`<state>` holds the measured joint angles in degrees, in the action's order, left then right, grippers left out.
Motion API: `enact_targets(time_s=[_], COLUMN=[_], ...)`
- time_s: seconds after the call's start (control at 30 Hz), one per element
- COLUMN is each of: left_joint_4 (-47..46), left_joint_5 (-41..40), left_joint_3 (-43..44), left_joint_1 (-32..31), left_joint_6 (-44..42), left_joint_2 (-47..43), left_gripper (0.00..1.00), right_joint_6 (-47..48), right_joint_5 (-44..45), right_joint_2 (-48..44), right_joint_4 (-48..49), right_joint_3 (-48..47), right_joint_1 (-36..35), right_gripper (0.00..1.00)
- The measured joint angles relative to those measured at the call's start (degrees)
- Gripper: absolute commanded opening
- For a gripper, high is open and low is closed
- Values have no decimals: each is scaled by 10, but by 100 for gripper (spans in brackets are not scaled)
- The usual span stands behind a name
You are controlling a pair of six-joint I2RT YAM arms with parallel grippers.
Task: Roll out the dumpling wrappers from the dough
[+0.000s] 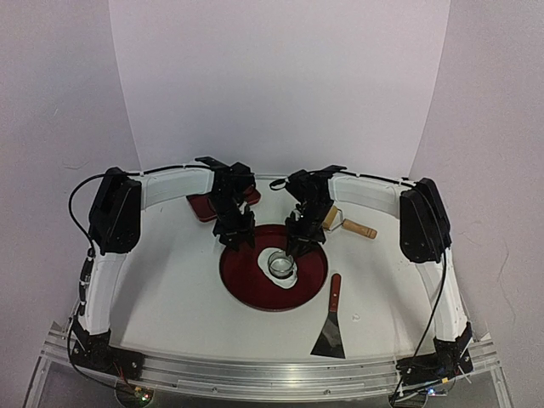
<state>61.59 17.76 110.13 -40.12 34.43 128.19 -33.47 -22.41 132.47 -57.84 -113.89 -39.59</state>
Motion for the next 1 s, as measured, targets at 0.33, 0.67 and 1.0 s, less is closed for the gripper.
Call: enact_targets(time_s=[0.33,0.67,1.0], left_joint_4=[-23,-39,-68], left_joint_5=[8,29,61], left_joint_3=[35,42,42], left_joint_1=[0,3,4], left_joint_6=[-18,-33,-44], left_joint_2=[42,77,79], left_gripper=[47,48,49], right_joint_6=[10,3,-3], right_joint_5=[-19,-27,-25], right_joint_2=[8,8,8], right_joint_4=[0,-3,-8], right_joint_3=[5,30,26], right_joint_1=[-11,-20,-20], right_gripper=[10,12,29])
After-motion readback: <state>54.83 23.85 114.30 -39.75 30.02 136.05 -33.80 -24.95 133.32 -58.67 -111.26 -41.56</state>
